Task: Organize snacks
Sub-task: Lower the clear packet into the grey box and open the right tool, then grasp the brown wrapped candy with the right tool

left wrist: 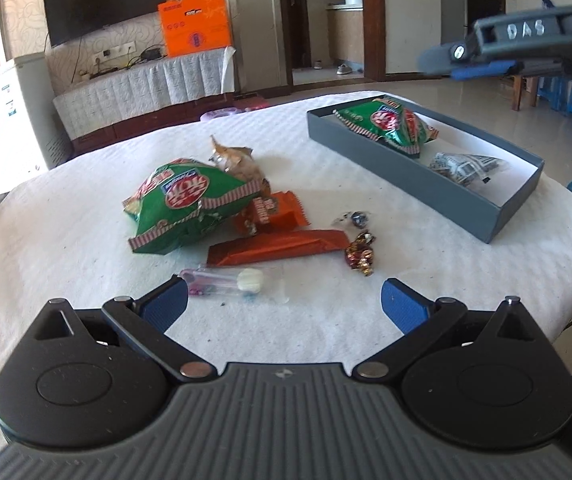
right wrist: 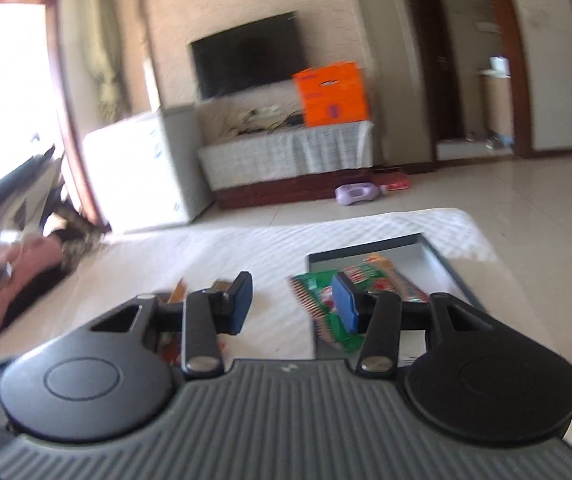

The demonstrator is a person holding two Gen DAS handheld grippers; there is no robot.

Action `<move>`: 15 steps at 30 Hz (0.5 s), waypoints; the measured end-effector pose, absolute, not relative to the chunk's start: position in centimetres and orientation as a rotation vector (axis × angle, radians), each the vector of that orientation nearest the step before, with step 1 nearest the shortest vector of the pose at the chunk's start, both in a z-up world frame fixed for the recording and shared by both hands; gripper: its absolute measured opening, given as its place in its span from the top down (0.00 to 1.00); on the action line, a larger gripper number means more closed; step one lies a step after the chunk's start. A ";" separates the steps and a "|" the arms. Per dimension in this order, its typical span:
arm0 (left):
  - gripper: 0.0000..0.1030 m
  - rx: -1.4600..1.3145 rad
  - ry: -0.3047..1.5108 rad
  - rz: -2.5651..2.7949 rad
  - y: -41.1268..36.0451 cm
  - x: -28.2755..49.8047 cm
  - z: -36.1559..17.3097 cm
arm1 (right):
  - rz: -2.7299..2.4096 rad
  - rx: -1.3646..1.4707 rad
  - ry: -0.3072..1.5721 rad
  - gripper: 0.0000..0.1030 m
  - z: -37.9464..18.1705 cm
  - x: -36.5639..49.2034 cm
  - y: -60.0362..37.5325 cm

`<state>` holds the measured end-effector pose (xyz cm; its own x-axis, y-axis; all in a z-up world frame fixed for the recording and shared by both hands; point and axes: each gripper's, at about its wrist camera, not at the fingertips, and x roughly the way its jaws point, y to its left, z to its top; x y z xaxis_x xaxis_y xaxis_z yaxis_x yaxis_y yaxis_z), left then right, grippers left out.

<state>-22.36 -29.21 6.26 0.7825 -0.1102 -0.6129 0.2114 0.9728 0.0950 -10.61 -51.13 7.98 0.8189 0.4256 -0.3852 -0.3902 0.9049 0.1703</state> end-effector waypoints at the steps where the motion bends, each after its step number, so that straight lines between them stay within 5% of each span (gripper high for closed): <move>1: 0.00 0.161 0.654 -0.171 -29.0 -22.4 6.1 | 0.457 0.048 0.462 0.53 7.6 -10.4 -50.0; 7: 0.00 0.180 0.666 -0.165 -28.1 -22.9 5.6 | 0.508 -0.241 0.696 0.57 3.5 -10.4 -43.7; 10: 0.00 0.177 0.678 -0.157 -27.7 -22.9 5.4 | 0.543 -0.242 0.746 0.68 2.8 -10.4 -43.3; 15: 0.00 0.150 0.685 -0.148 -27.4 -22.6 5.4 | 0.571 -0.202 0.809 0.69 2.0 -10.2 -42.4</move>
